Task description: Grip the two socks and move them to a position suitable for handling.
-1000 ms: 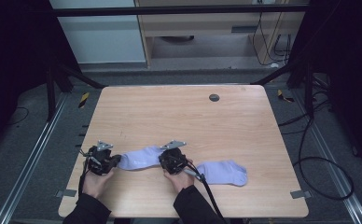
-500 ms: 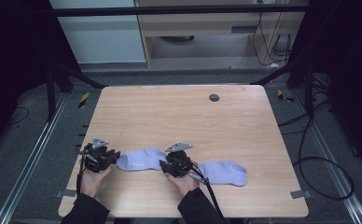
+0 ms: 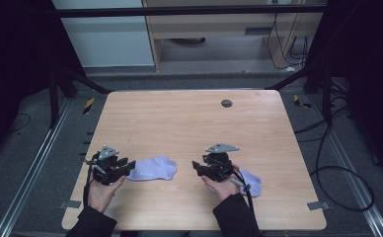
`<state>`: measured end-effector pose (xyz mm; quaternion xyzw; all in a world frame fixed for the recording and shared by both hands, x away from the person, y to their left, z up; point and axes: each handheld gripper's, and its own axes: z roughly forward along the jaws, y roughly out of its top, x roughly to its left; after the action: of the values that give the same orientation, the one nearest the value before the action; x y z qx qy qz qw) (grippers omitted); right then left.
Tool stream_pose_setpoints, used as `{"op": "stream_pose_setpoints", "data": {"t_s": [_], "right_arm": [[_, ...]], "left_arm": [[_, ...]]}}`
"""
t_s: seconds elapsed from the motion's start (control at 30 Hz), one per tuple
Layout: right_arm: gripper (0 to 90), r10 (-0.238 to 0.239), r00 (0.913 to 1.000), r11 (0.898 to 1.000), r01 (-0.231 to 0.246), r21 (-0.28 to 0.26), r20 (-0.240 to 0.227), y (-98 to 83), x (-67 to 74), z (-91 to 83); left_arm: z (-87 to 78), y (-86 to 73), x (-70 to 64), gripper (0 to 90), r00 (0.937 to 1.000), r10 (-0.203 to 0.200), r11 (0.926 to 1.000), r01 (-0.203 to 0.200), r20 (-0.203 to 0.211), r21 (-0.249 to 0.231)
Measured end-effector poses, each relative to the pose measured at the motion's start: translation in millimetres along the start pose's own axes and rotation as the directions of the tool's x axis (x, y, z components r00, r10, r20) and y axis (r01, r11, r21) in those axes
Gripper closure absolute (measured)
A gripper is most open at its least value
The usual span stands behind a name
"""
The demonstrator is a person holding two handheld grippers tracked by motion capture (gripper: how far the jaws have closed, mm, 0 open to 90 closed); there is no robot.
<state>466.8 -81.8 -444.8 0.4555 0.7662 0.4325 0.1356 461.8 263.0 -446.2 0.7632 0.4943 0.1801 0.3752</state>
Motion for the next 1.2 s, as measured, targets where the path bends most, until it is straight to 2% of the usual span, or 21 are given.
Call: {"op": "stream_pose_setpoints", "data": {"t_s": [0.1,0.27,0.43,0.57,0.9,1.0,1.2], "right_arm": [[50.8,-0.013,0.9995,1.0,0.014,-0.005,0.027,-5.4,-13.5,-16.6],[49.8,-0.008,0.9969,1.0,0.009,-0.016,0.078,-20.9,-38.3,-47.6],[49.1,0.023,0.9917,1.0,-0.02,-0.021,0.126,-39.7,-63.1,-74.1],[49.2,0.038,0.986,0.999,-0.035,-0.025,0.162,-53.6,-79.1,-88.6],[51.2,0.053,0.9768,0.999,-0.054,0.001,0.207,-71.8,-102.9,-101.5],[53.6,0.051,0.9728,0.998,-0.057,0.02,0.226,-75.6,-109.2,-100.5],[58.0,0.044,0.972,0.997,-0.059,0.059,0.231,-81.2,-116.2,-93.7]], "left_arm": [[-0.2,2.3,-10.8,59.3,0.9995,0.018,0.9998,-0.018,0.024,0.001],[1.1,6.4,-31.1,58.6,0.9972,0.037,0.9993,-0.037,0.066,0.001],[7.3,11.5,-52.8,58.3,0.9936,0.067,0.9976,-0.068,0.091,0.008],[16.3,17.5,-71.4,57.8,0.9894,0.086,0.996,-0.088,0.117,0.013],[39.9,25.4,-117.2,56.7,0.9744,0.147,0.9878,-0.153,0.17,0.026],[49.8,27.2,-131.4,56.8,0.969,0.166,0.9838,-0.175,0.184,0.038],[68.5,28.3,-155.2,57.2,0.9577,0.199,0.9746,-0.216,0.208,0.061]]}}
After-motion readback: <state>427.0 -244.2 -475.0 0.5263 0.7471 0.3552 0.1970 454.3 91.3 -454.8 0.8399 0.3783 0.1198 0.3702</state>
